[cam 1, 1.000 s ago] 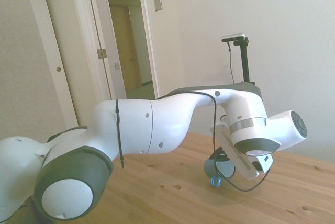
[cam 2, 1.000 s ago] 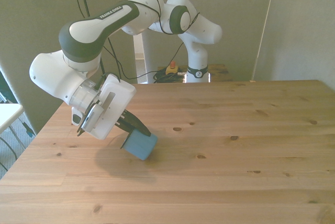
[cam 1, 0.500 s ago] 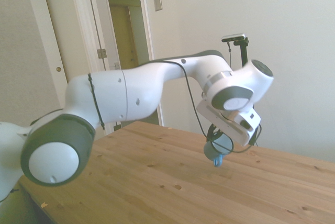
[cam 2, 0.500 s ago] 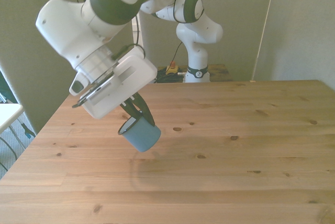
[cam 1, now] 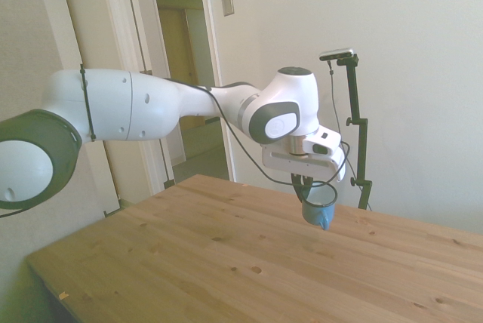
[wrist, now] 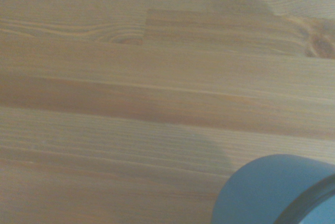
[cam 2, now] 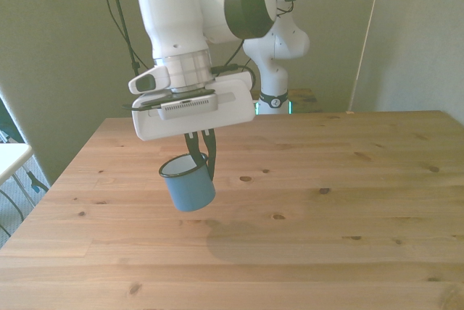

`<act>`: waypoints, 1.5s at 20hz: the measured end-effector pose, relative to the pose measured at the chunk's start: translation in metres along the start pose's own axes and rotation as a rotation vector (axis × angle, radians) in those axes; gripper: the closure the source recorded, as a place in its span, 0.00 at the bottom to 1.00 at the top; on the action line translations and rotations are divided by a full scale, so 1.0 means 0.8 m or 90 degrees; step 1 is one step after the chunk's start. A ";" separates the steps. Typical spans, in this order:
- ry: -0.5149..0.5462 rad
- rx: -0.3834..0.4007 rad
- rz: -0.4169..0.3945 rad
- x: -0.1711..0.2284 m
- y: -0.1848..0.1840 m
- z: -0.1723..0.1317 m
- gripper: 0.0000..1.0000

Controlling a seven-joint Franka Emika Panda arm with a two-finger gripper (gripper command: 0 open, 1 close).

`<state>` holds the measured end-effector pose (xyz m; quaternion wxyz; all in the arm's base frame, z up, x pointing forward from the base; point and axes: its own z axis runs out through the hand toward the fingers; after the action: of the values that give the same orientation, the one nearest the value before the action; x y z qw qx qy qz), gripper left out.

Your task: Flip the mug upright

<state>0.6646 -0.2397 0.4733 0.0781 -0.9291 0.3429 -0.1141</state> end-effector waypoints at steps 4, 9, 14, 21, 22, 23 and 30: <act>0.005 -0.051 -0.020 -0.040 0.016 0.040 1.00; -0.040 -0.065 -0.003 -0.088 0.045 0.056 1.00; -0.033 -0.088 0.012 -0.085 0.056 0.058 1.00; -0.034 -0.102 0.035 -0.073 0.061 0.079 0.00; -0.034 -0.102 0.036 -0.072 0.061 0.079 0.00; -0.034 -0.103 0.039 -0.072 0.061 0.079 0.00; -0.031 -0.102 0.053 -0.064 0.064 0.069 0.00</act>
<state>0.6094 -0.2407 0.4009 0.0166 -0.9198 0.3875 -0.0600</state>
